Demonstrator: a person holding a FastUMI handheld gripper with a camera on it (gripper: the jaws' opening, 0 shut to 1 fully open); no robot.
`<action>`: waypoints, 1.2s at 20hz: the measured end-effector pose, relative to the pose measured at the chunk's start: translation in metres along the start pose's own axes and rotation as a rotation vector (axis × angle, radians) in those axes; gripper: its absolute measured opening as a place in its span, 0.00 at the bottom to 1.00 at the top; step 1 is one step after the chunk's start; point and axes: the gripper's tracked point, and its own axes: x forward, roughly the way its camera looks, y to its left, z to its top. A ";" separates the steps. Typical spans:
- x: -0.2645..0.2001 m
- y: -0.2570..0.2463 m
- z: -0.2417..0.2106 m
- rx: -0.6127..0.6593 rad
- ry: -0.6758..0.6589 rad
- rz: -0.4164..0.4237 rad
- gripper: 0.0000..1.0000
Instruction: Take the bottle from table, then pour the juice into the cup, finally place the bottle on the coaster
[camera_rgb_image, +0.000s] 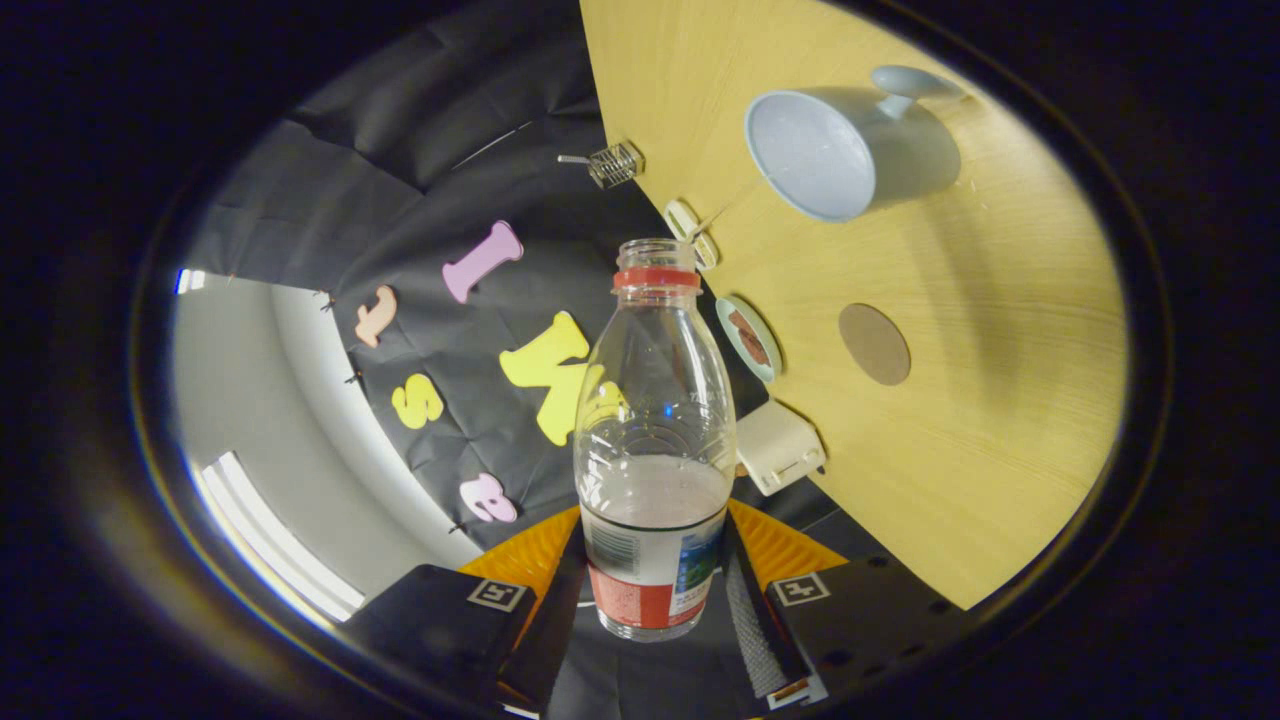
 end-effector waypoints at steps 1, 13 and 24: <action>0.002 0.002 -0.001 0.003 0.000 0.003 0.74; -0.004 -0.025 0.004 -0.280 0.003 -0.084 0.74; -0.027 -0.084 0.005 -0.892 0.106 -0.199 0.74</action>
